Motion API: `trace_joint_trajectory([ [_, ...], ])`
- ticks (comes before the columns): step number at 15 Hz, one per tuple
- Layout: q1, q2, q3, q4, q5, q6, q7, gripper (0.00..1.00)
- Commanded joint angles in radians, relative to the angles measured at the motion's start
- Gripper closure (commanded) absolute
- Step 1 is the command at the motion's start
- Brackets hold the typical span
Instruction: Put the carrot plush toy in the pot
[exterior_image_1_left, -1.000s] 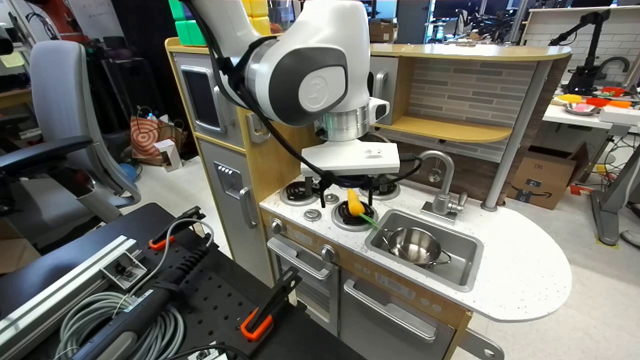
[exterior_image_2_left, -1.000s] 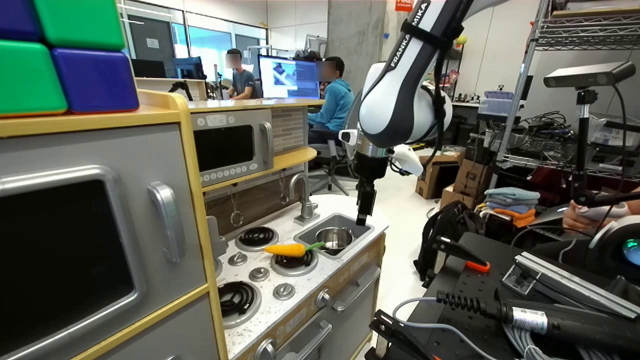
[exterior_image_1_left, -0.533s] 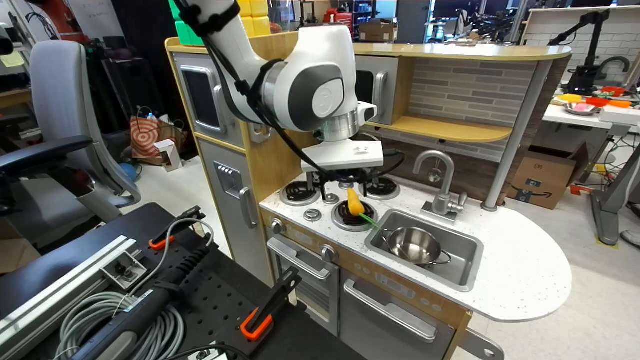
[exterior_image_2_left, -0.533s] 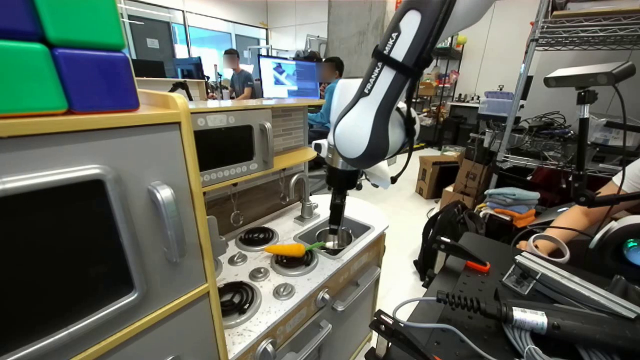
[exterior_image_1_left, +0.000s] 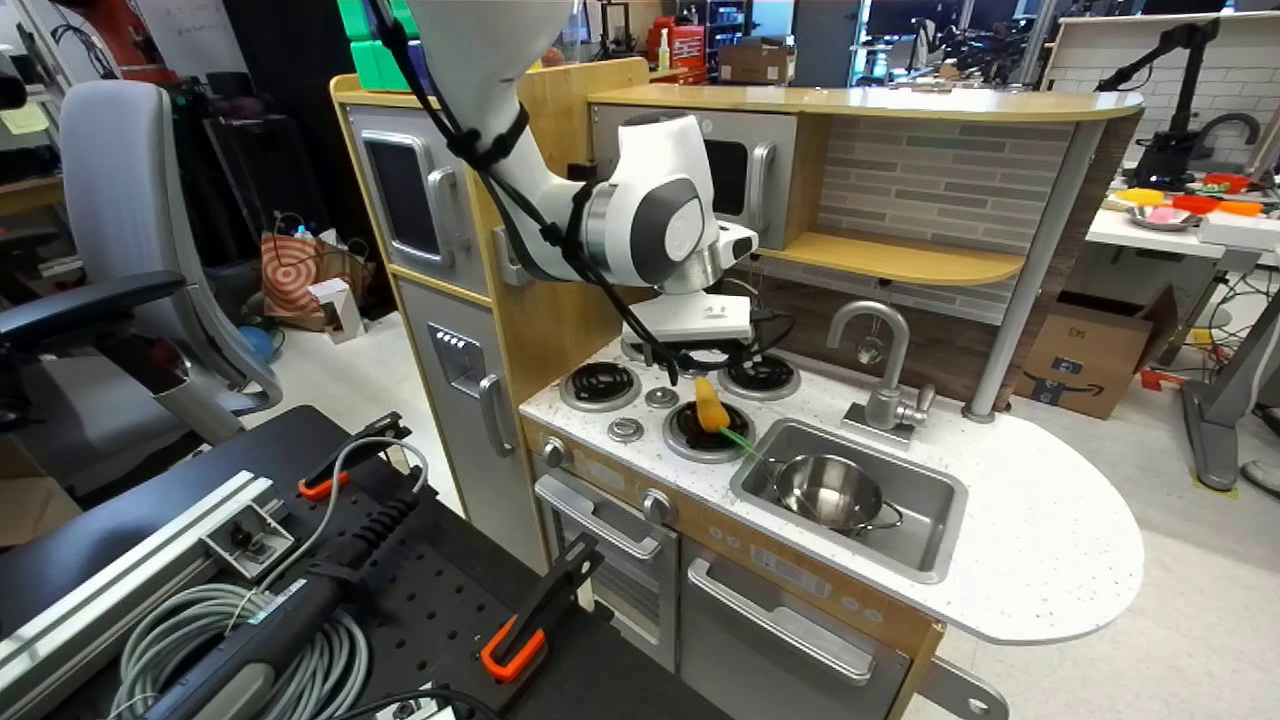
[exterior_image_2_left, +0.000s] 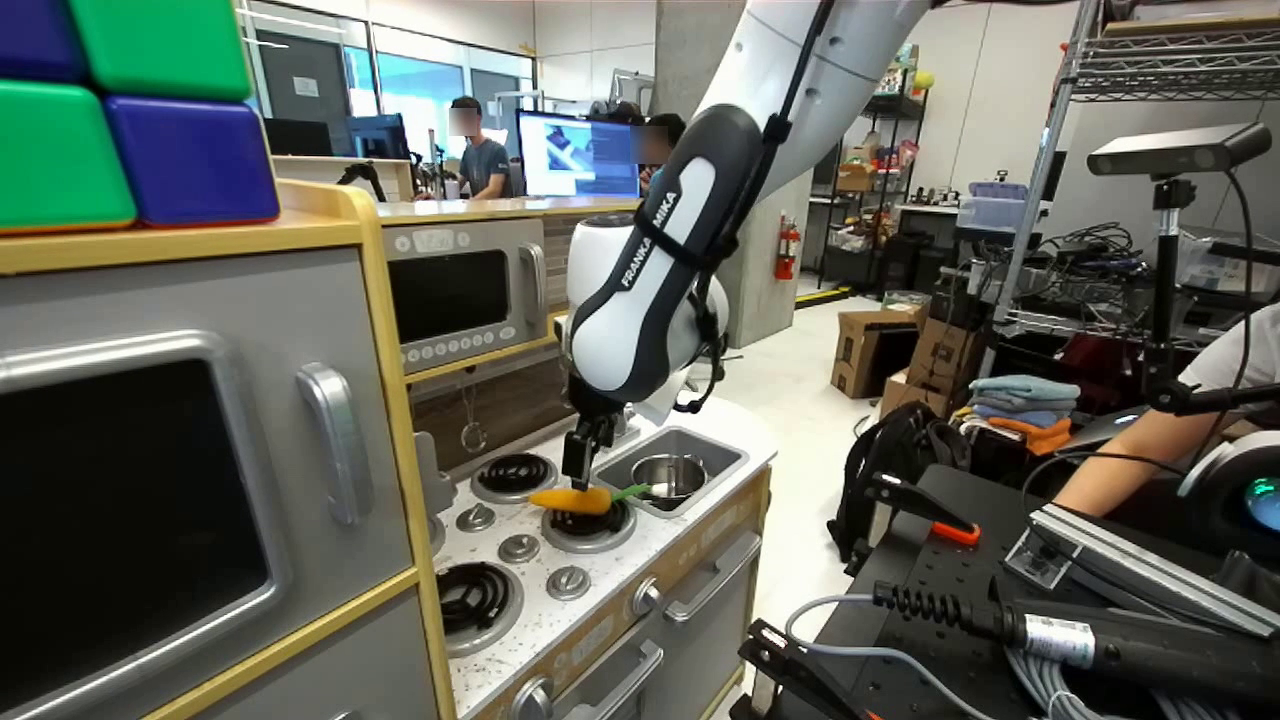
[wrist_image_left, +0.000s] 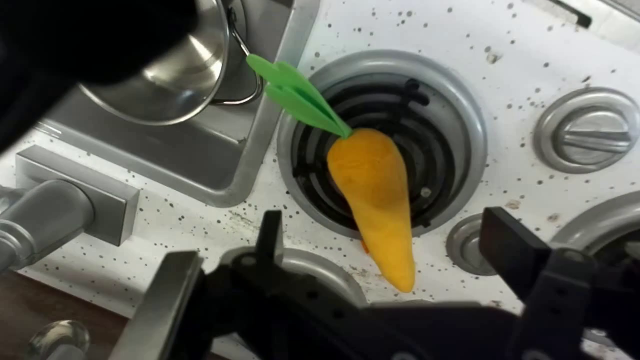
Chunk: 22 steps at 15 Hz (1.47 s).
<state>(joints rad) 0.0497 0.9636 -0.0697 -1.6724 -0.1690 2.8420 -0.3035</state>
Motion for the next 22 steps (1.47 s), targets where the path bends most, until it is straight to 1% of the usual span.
trace_joint_trajectory([
  [1,0.029,0.154,-0.035,0.239,-0.021,-0.121,0.087,0.00],
  [2,0.030,0.165,-0.036,0.266,-0.022,-0.172,0.095,0.00],
  [3,0.002,0.101,-0.003,0.150,-0.025,-0.091,0.067,0.00],
  [4,0.002,0.117,-0.003,0.172,-0.025,-0.102,0.069,0.00],
  [7,0.001,0.118,-0.001,0.168,-0.024,-0.101,0.069,0.00],
  [8,-0.028,0.095,0.028,0.151,-0.039,-0.120,-0.003,0.00],
  [9,-0.042,0.094,0.044,0.151,-0.051,-0.117,-0.049,0.00],
  [11,-0.053,0.125,0.047,0.190,-0.099,-0.109,-0.142,0.00],
  [14,-0.048,0.157,0.044,0.238,-0.145,-0.144,-0.197,0.00],
  [15,-0.051,0.171,0.047,0.260,-0.151,-0.166,-0.212,0.00],
  [19,-0.083,0.226,0.104,0.347,-0.124,-0.293,-0.282,0.00],
  [21,-0.085,0.256,0.111,0.389,-0.119,-0.337,-0.294,0.00],
  [22,-0.086,0.269,0.111,0.407,-0.119,-0.347,-0.298,0.25],
])
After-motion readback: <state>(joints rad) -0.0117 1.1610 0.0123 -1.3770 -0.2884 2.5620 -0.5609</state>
